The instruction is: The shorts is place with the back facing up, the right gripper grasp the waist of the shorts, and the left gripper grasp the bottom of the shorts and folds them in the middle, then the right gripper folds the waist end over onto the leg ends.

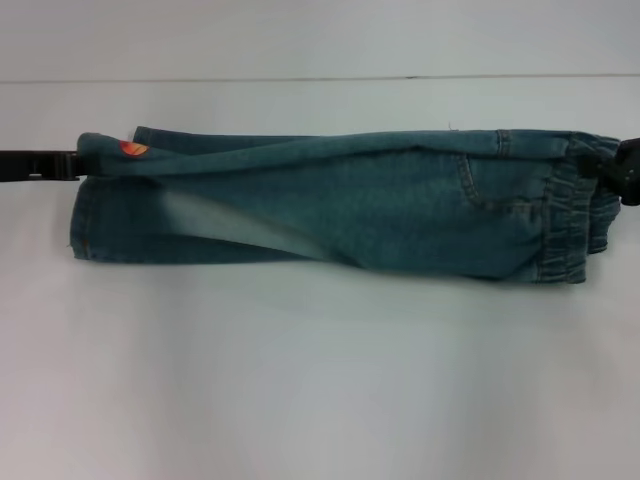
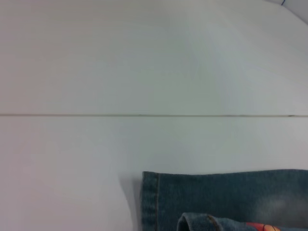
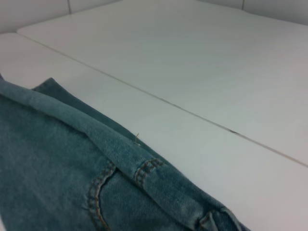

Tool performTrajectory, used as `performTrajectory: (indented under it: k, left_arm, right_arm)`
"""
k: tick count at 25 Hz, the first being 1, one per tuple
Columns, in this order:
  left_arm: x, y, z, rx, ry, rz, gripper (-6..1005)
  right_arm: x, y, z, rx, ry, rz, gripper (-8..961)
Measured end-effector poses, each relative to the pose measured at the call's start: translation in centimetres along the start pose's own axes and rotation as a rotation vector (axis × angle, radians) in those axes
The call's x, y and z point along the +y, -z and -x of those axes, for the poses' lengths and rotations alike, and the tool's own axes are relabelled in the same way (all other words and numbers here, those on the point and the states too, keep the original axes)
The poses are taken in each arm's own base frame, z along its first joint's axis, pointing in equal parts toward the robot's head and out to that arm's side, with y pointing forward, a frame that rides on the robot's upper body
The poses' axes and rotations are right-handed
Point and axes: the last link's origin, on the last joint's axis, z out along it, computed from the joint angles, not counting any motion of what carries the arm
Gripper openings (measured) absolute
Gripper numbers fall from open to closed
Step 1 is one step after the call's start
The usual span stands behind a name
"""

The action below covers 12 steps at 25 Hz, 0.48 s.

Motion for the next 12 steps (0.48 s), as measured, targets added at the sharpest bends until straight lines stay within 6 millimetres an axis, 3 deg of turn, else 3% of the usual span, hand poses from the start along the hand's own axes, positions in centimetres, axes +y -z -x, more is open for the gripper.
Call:
performTrajectory:
  k: [12]
  left_arm:
    - [1.0, -1.2, -0.1, 0.006, -0.009, 0.000, 102]
  right_arm:
    - [-0.1, -1.7, 0.5, 0.027, 0.096, -0.045, 129]
